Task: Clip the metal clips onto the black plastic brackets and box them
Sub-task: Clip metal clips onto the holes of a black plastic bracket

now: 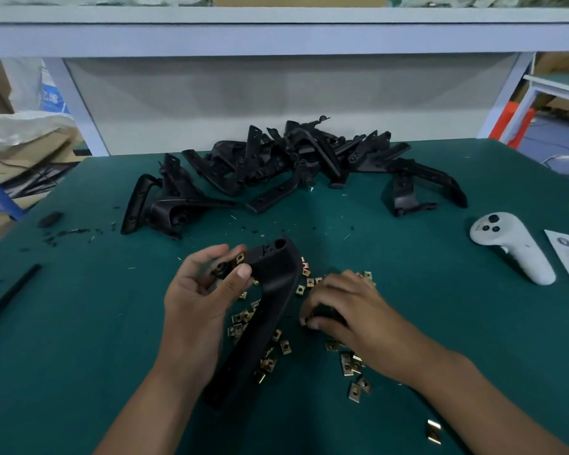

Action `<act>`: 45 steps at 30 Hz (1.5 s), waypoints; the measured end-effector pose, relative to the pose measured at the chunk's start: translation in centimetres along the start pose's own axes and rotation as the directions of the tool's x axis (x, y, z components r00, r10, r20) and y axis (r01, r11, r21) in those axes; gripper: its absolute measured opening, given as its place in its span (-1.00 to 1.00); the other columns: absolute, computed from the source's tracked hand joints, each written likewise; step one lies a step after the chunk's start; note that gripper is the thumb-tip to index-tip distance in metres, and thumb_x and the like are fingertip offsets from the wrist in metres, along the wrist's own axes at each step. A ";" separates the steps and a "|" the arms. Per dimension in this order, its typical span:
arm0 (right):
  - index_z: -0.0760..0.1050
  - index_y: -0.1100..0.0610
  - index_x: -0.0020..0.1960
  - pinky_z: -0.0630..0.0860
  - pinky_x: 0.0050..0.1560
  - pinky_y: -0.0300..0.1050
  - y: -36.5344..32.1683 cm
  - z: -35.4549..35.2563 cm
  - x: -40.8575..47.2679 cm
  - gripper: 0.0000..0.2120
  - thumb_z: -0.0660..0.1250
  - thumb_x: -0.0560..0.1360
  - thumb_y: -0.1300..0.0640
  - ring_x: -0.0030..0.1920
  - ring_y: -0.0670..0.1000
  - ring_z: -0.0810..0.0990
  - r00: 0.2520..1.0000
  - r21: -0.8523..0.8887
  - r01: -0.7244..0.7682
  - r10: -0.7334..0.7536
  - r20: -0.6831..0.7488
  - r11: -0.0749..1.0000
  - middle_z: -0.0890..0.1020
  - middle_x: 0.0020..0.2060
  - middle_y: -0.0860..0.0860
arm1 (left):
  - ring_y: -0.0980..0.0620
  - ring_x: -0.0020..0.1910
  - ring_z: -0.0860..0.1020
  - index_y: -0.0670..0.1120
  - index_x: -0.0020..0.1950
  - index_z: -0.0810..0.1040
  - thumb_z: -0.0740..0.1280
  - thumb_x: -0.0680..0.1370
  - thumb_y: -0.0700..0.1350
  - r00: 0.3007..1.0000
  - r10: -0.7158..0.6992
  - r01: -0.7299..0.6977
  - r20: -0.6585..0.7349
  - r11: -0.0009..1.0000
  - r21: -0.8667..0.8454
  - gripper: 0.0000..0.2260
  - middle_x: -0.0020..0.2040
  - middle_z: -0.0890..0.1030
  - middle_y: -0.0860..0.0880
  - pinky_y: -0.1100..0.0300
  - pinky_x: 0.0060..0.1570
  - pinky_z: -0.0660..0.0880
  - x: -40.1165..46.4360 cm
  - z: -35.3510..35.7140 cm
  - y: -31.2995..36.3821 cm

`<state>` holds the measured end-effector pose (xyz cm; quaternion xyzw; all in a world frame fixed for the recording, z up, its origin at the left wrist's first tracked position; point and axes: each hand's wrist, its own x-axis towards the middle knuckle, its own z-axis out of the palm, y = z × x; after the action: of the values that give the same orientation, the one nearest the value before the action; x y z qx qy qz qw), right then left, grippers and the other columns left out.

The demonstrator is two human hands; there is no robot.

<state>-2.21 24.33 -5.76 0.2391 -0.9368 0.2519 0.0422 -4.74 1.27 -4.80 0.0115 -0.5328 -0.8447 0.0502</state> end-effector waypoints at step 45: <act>0.68 0.02 0.14 0.48 -0.15 -0.22 -1.8 -1.4 0.5 -0.76 0.35 0.57 -0.05 -0.16 -0.12 0.48 0.961 0.939 -0.107 0.276 0.014 0.326 0.60 -0.09 -0.02 | 0.19 -0.22 0.67 0.11 -0.05 0.73 0.58 0.19 -0.06 0.969 0.090 -0.152 0.229 0.952 0.267 -0.66 -0.18 0.74 0.04 0.41 -0.19 0.55 -2.0 1.7 0.9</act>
<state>-1.89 23.44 -3.60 0.0885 -0.6414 0.7595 -0.0617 -2.85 2.58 -3.32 -0.1054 -0.6498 -0.7516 0.0424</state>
